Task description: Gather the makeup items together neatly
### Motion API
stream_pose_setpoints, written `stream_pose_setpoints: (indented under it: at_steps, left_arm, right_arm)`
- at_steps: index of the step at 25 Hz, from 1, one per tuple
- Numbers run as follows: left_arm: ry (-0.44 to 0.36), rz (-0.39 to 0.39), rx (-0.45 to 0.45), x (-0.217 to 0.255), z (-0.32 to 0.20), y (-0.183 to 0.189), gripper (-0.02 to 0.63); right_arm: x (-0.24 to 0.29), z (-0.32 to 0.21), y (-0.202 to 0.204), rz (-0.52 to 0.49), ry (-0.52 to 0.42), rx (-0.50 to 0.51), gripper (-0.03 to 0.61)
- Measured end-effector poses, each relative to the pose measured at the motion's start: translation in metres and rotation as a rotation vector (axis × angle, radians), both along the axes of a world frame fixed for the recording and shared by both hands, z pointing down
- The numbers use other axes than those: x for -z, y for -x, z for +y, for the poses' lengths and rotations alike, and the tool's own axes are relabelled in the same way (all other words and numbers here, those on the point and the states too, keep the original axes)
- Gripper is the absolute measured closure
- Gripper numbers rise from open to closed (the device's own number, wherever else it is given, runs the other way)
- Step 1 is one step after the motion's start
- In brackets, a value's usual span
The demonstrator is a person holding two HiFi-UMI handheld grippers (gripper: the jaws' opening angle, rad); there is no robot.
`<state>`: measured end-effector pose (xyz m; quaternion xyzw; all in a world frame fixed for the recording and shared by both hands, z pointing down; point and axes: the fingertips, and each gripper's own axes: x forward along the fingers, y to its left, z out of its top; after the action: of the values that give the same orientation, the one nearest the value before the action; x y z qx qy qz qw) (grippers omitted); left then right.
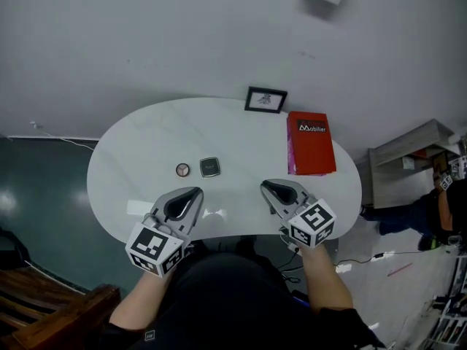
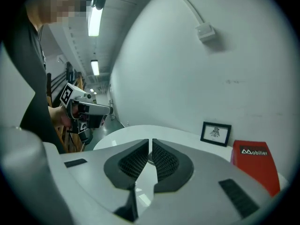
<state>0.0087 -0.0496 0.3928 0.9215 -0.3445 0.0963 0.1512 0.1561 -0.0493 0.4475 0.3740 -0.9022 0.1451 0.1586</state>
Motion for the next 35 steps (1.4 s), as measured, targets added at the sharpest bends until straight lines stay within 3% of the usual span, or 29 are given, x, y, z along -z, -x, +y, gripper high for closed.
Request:
stream_pose_setpoints:
  at_steps: [7,9,12,15,19,29,35]
  left_arm:
    - [0.059,-0.001,-0.077,-0.017,0.004,-0.067,0.588]
    - [0.071,-0.006,-0.097,-0.020,0.004,-0.077,0.588]
    - [0.082,-0.020,-0.116,-0.025,0.002,-0.083,0.588]
    - [0.094,-0.028,-0.120,-0.029,-0.001,-0.084,0.588]
    - [0.118,-0.039,-0.130,-0.036,-0.001,-0.085,0.588]
    - [0.149,-0.070,-0.147,-0.051,0.010,-0.070,0.588]
    - [0.146,-0.079,-0.123,-0.051,0.019,-0.044,0.588]
  right_arm:
    - [-0.037,0.004,-0.060,-0.164,0.154,-0.155,0.529]
    - [-0.052,0.006,-0.064,-0.137,0.202,-0.163,0.520]
    - [-0.077,0.011,-0.065,-0.069,0.261,-0.159,0.432]
    - [-0.100,0.019,-0.065,0.004,0.298,-0.165,0.423]
    - [-0.130,0.030,-0.068,0.027,0.370,-0.194,0.403]
    - [-0.197,0.055,-0.084,0.152,0.484,-0.313,0.404]
    - [-0.213,0.055,-0.093,0.170,0.508,-0.367,0.456]
